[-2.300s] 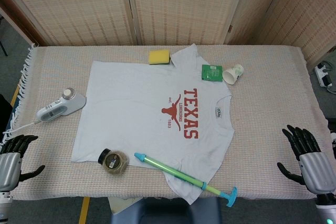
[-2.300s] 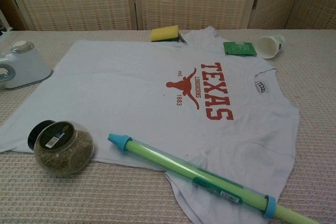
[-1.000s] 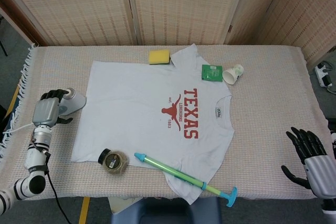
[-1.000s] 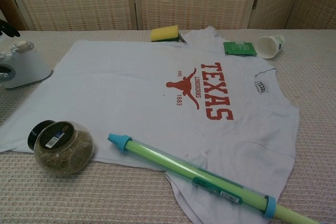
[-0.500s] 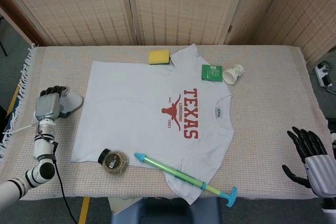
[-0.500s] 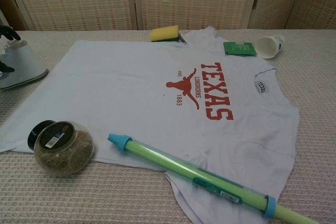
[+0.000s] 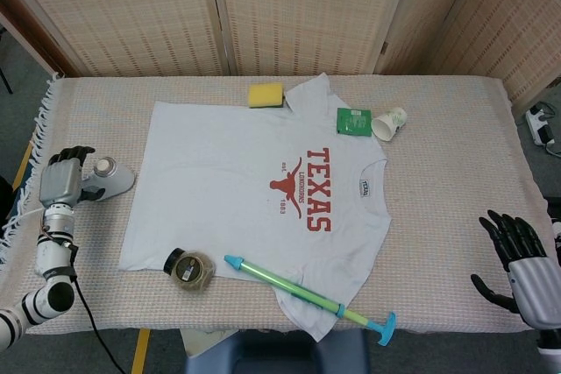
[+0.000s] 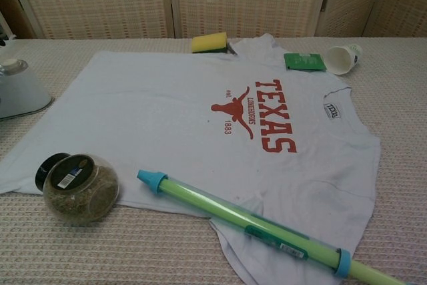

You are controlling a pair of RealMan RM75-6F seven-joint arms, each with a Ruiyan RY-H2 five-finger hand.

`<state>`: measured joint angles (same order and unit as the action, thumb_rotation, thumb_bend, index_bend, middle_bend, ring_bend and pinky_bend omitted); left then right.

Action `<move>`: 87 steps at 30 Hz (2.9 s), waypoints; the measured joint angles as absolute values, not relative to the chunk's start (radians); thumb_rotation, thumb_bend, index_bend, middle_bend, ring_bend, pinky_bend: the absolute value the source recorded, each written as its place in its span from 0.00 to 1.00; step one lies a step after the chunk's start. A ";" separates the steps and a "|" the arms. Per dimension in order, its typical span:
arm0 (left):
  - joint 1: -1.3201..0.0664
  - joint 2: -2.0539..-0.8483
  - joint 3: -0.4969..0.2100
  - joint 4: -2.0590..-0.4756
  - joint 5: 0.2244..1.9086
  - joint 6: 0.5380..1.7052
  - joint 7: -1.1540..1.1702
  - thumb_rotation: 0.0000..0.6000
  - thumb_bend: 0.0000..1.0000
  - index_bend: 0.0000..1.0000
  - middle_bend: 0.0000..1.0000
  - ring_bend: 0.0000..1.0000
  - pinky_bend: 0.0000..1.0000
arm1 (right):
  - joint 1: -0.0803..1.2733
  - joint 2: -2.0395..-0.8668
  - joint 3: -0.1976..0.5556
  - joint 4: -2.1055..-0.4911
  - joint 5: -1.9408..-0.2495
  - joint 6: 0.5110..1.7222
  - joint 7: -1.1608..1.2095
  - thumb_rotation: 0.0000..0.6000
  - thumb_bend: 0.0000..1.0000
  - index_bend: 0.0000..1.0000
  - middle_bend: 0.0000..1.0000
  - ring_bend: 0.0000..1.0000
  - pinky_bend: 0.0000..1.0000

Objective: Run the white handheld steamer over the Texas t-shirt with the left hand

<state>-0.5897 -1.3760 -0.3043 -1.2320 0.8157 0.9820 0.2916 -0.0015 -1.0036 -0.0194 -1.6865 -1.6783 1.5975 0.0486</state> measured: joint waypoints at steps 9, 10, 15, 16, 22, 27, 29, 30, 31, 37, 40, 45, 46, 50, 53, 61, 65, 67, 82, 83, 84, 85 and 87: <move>-0.605 -1.383 -0.280 -1.167 0.778 0.953 0.369 1.00 0.23 0.24 0.20 0.14 0.19 | -0.008 -1.001 -0.023 -1.692 -1.685 1.604 0.052 1.00 0.23 0.00 0.01 0.00 0.00; -0.609 -1.388 -0.278 -1.153 0.767 0.944 0.376 1.00 0.23 0.24 0.20 0.14 0.19 | -0.009 -1.000 -0.023 -1.692 -1.683 1.605 0.054 1.00 0.23 0.00 0.02 0.00 0.00; -0.632 -1.430 -0.263 -1.062 0.724 0.907 0.434 1.00 0.23 0.24 0.20 0.14 0.19 | -0.012 -0.999 -0.024 -1.692 -1.680 1.605 0.058 1.00 0.23 0.00 0.01 0.00 0.00; -0.636 -1.439 -0.261 -1.045 0.717 0.901 0.442 1.00 0.23 0.24 0.20 0.14 0.19 | -0.012 -0.999 -0.024 -1.693 -1.681 1.604 0.056 1.00 0.23 0.00 0.01 0.00 0.00; -0.668 -1.492 -0.263 -0.946 0.663 0.841 0.478 1.00 0.24 0.25 0.21 0.14 0.19 | -0.012 -0.998 -0.024 -1.704 -1.684 1.602 0.046 1.00 0.23 0.00 0.01 0.00 0.00; -0.688 -1.541 -0.267 -0.875 0.665 0.818 0.469 1.00 0.35 0.33 0.29 0.21 0.27 | -0.014 -0.997 -0.026 -1.713 -1.684 1.601 0.036 1.00 0.23 0.00 0.02 0.00 0.00; -0.692 -1.558 -0.266 -0.847 0.686 0.814 0.454 1.00 0.40 0.37 0.32 0.24 0.30 | -0.016 -0.995 -0.026 -1.717 -1.683 1.601 0.033 1.00 0.23 0.00 0.01 0.00 0.00; -0.693 -1.565 -0.264 -0.836 0.697 0.812 0.448 1.00 0.41 0.39 0.34 0.24 0.30 | -0.016 -0.993 -0.026 -1.720 -1.683 1.601 0.031 1.00 0.23 0.00 0.01 0.00 0.00; -0.695 -1.571 -0.262 -0.825 0.707 0.810 0.442 1.00 0.42 0.40 0.35 0.25 0.30 | -0.016 -0.992 -0.026 -1.723 -1.682 1.601 0.030 1.00 0.23 0.00 0.01 0.00 0.00; -0.694 -1.598 -0.256 -0.781 0.748 0.783 0.395 1.00 0.47 0.45 0.41 0.31 0.32 | -0.014 -0.991 -0.026 -1.734 -1.681 1.593 0.022 1.00 0.23 0.00 0.02 0.00 0.00; -0.691 -1.609 -0.250 -0.765 0.780 0.774 0.365 1.00 0.50 0.48 0.46 0.36 0.35 | -0.010 -0.992 -0.025 -1.736 -1.680 1.585 0.021 1.00 0.23 0.00 0.02 0.00 0.00; -0.686 -1.634 -0.237 -0.735 0.858 0.766 0.278 1.00 0.57 0.57 0.57 0.47 0.42 | -0.006 -0.990 -0.023 -1.745 -1.677 1.576 0.016 1.00 0.23 0.00 0.02 0.00 0.00; -0.686 -1.637 -0.236 -0.730 0.873 0.766 0.261 1.00 0.58 0.59 0.61 0.51 0.43 | -0.006 -0.988 -0.023 -1.746 -1.676 1.576 0.015 1.00 0.23 0.00 0.02 0.00 0.00; -0.686 -1.647 -0.228 -0.709 0.949 0.769 0.173 1.00 0.67 0.71 0.77 0.65 0.56 | -0.009 -0.985 -0.023 -1.751 -1.673 1.578 0.014 1.00 0.23 0.00 0.02 0.00 0.00; -0.686 -1.651 -0.221 -0.689 1.016 0.786 0.093 1.00 0.72 0.76 0.82 0.74 0.63 | -0.010 -0.983 -0.023 -1.757 -1.671 1.577 0.013 1.00 0.23 0.00 0.02 0.00 0.00; -0.685 -1.663 -0.210 -0.590 1.138 0.847 -0.140 1.00 0.78 0.71 0.77 0.79 0.70 | -0.005 -0.980 -0.022 -1.777 -1.677 1.571 -0.005 1.00 0.23 0.00 0.02 0.00 0.00; -0.683 -1.667 -0.216 -0.546 1.171 0.876 -0.263 1.00 0.81 0.69 0.76 0.83 0.71 | 0.000 -0.982 -0.022 -1.788 -1.679 1.561 -0.018 1.00 0.23 0.00 0.02 0.00 0.00; -0.683 -1.665 -0.222 -0.537 1.182 0.889 -0.316 1.00 0.82 0.68 0.76 0.84 0.71 | 0.002 -0.982 -0.021 -1.792 -1.681 1.560 -0.022 1.00 0.23 0.00 0.02 0.00 0.00; -0.690 -1.582 -0.221 -0.784 1.304 1.050 -0.336 1.00 0.91 0.68 0.79 0.89 0.72 | 0.010 -0.988 -0.023 -1.790 -1.685 1.546 -0.023 1.00 0.23 0.00 0.02 0.00 0.00; -0.693 -1.579 -0.217 -0.816 1.313 1.058 -0.307 1.00 0.91 0.68 0.80 0.89 0.72 | 0.010 -0.989 -0.023 -1.787 -1.683 1.546 -0.020 1.00 0.23 0.00 0.02 0.00 0.00; -0.695 -1.578 -0.213 -0.841 1.320 1.064 -0.284 1.00 0.91 0.68 0.80 0.89 0.72 | 0.009 -0.989 -0.024 -1.784 -1.682 1.544 -0.015 1.00 0.23 0.00 0.02 0.00 0.00; -0.697 -1.578 -0.210 -0.865 1.327 1.068 -0.261 1.00 0.91 0.68 0.80 0.89 0.72 | 0.009 -0.990 -0.025 -1.781 -1.681 1.544 -0.012 1.00 0.23 0.00 0.02 0.00 0.00; -0.705 -1.580 -0.200 -0.913 1.342 1.074 -0.205 1.00 0.91 0.68 0.80 0.89 0.72 | 0.008 -0.991 -0.026 -1.774 -1.680 1.544 -0.005 1.00 0.23 0.00 0.02 0.00 0.00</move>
